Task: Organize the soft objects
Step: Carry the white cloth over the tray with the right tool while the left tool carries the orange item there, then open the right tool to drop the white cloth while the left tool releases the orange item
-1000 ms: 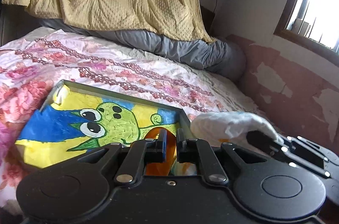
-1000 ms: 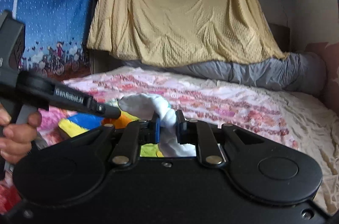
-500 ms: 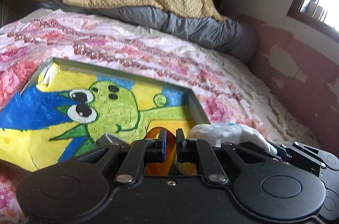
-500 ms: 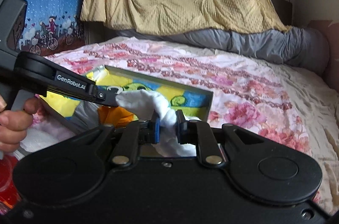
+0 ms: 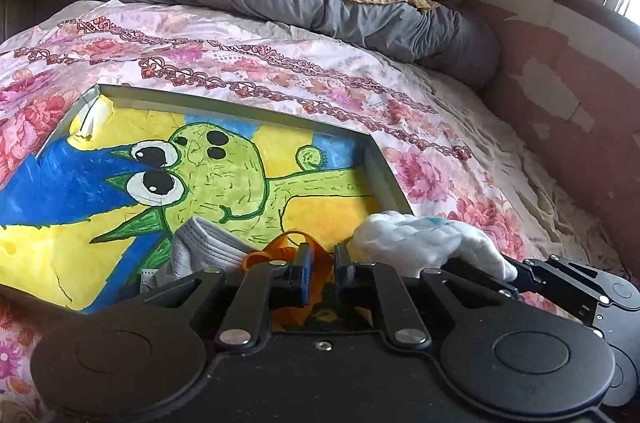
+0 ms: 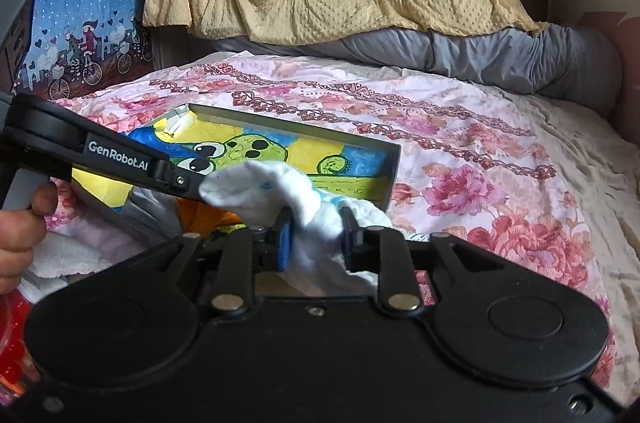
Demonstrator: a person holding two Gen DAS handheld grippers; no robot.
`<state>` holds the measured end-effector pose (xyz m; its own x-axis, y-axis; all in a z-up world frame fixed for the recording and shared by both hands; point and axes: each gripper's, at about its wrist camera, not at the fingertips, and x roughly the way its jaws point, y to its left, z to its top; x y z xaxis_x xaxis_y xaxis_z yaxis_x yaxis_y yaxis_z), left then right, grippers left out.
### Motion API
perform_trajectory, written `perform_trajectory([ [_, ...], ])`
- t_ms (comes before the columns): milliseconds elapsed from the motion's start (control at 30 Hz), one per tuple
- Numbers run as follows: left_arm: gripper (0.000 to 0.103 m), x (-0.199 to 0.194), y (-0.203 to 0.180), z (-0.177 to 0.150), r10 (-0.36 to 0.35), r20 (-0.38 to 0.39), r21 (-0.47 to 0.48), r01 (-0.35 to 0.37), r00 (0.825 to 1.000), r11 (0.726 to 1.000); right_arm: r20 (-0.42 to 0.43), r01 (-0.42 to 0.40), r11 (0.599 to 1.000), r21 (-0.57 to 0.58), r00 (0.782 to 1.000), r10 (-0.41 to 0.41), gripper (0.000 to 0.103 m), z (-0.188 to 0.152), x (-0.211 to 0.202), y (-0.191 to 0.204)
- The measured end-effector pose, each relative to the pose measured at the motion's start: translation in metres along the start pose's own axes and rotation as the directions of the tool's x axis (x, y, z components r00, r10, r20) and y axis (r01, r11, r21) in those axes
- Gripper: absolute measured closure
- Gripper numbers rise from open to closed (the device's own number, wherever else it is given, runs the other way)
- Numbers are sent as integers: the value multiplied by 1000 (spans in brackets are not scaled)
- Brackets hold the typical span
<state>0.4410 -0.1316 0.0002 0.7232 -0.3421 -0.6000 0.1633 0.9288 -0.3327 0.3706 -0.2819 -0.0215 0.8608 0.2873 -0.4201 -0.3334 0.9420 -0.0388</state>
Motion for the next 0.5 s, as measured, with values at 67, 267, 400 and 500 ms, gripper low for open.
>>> perform_trajectory([
  [67, 86, -2, 0, 0, 4, 6, 0, -4, 1000, 1000, 4, -4, 1000, 7, 1000, 4, 74, 1, -2, -1],
  [267, 79, -13, 2, 2, 6, 14, -23, -5, 1000, 1000, 5, -6, 1000, 13, 1000, 6, 60, 4, -2, 1],
  [400, 66, -25, 2, 4, 14, 39, -22, -13, 999, 1000, 13, -13, 1000, 18, 1000, 13, 50, 6, -4, 2],
  [500, 58, -36, 3, 5, 23, 57, -27, -21, 998, 999, 27, -14, 1000, 23, 1000, 13, 45, 9, -9, 4],
])
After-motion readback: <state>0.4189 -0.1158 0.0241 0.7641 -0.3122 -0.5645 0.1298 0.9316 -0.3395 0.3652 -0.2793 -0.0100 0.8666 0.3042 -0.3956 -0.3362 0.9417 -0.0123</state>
